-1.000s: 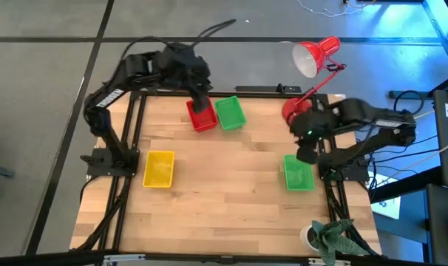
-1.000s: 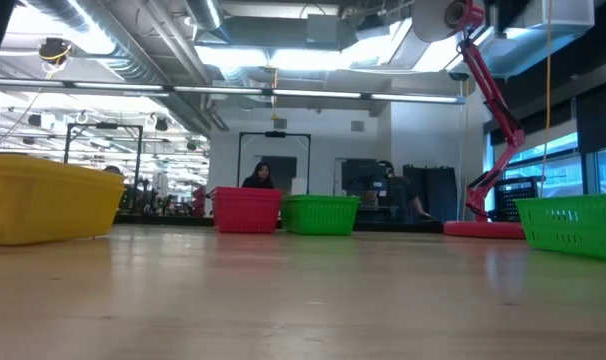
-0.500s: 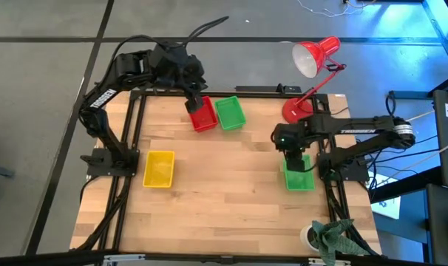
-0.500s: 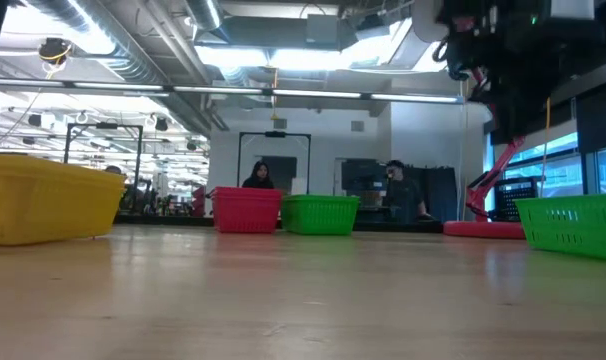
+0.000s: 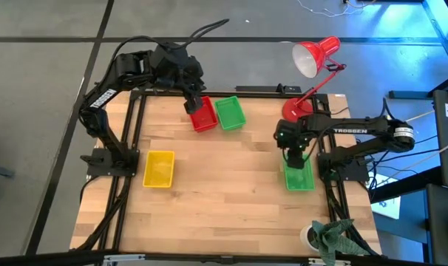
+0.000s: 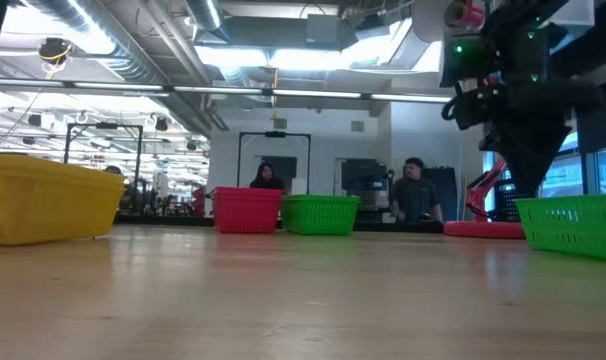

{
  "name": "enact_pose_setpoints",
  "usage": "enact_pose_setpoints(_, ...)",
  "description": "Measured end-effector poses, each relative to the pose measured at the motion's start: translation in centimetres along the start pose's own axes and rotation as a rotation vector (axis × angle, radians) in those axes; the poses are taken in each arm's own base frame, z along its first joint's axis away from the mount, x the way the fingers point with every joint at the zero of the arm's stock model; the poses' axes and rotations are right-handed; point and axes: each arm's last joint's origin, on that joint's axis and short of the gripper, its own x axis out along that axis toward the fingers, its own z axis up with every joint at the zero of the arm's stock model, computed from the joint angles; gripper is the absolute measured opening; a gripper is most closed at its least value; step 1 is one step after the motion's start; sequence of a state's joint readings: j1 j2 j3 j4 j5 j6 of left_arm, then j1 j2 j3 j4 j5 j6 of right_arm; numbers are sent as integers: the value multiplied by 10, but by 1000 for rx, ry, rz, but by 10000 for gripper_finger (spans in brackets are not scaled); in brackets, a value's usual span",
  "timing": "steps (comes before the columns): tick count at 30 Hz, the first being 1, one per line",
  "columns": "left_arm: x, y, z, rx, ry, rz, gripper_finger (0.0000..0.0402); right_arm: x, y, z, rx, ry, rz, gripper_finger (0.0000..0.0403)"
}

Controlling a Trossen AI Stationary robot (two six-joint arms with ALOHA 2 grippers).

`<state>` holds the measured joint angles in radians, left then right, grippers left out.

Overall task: Stack baskets by color
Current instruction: Stack the bottom green bin on the green bin

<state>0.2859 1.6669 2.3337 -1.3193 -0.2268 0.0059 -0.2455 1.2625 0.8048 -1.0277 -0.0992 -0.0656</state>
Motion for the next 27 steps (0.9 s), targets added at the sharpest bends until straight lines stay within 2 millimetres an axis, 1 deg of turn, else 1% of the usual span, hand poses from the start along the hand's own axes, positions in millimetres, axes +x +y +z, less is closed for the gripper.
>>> enact_pose_setpoints(4, 0, 0, 0, 0, 0, 0, 77, 6, -6, -4, 1, 6, 4, 116)
enact_pose_setpoints(8, 0, 0, 0, 0, 0, 0, 77, 7, -11, -4, 18, -2, 55, 116)
enact_pose_setpoints(15, 0, 0, 0, 0, 0, -1, 77, 10, -18, -3, 54, 13, 65, 116)
enact_pose_setpoints(19, 0, 0, 0, -1, 1, -2, 77, 20, -19, 1, 59, 63, 109, 116)
enact_pose_setpoints(24, 0, 0, 0, -1, 3, -4, 77, 37, -21, 6, 77, 152, 119, 114)
enact_pose_setpoints(25, 0, 0, -1, -1, 6, -3, 77, 39, -22, 7, 79, 162, 121, 109)
enact_pose_setpoints(27, 0, 0, -1, 1, 12, -4, 77, 43, -23, 9, 82, 162, 123, 86)
